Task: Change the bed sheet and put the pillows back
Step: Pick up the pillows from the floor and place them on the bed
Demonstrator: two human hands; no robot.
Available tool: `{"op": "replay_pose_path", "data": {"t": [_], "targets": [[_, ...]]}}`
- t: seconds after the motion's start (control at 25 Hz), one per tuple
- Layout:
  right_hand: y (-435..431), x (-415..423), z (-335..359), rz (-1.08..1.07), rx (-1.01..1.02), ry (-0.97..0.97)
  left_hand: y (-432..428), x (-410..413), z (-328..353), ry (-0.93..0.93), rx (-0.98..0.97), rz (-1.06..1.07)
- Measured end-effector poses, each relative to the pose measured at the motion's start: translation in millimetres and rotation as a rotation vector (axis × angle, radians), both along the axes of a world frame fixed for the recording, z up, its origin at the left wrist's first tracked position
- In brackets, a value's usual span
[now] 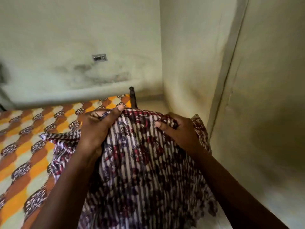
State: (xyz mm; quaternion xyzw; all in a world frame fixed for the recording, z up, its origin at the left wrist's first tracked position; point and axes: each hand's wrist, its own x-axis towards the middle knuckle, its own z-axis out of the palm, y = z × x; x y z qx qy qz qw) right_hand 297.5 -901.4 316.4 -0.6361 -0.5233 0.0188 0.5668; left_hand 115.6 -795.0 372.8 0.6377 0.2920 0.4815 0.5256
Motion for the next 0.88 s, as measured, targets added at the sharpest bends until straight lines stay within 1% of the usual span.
{"op": "replay_pose_path", "data": {"t": [0.08, 0.16, 0.24, 0.32, 0.4, 0.48, 0.52, 0.56, 0.6, 0.68, 0.76, 0.88], "targets": [[23, 22, 9, 0.049, 0.068, -0.072, 8, 7, -15, 0.012, -0.047, 0.061], [52, 49, 16, 0.147, 0.104, -0.059, 25, 25, -31, 0.039, -0.078, 0.115], [85, 80, 25, 0.228, 0.131, -0.073, 49, 49, -39, 0.094, -0.023, 0.179], [121, 110, 36, 0.281, 0.107, -0.11, 80, 74, -41, 0.193, 0.06, 0.162], [154, 136, 46, 0.322, 0.121, -0.128, 106, 94, -47, 0.336, 0.06, 0.046], [198, 158, 53, 0.399, 0.151, -0.133, 137, 116, -68, 0.519, 0.063, 0.036], [221, 166, 51, 0.439, 0.135, -0.158, 150, 131, -82, 0.576, 0.084, 0.058], [245, 174, 45, 0.47, 0.102, -0.178, 160, 146, -94, 0.587, 0.105, 0.093], [266, 180, 37, 0.483, 0.068, -0.193, 169, 161, -107, 0.559, 0.103, 0.151], [307, 190, 23, 0.504, 0.032, -0.255, 190, 186, -127, 0.478, 0.031, 0.332], [342, 200, 16, 0.543, 0.017, -0.318, 213, 203, -139, 0.444, -0.04, 0.482], [403, 226, 3, 0.644, 0.03, -0.31, 253, 229, -159, 0.419, -0.103, 0.637]]}}
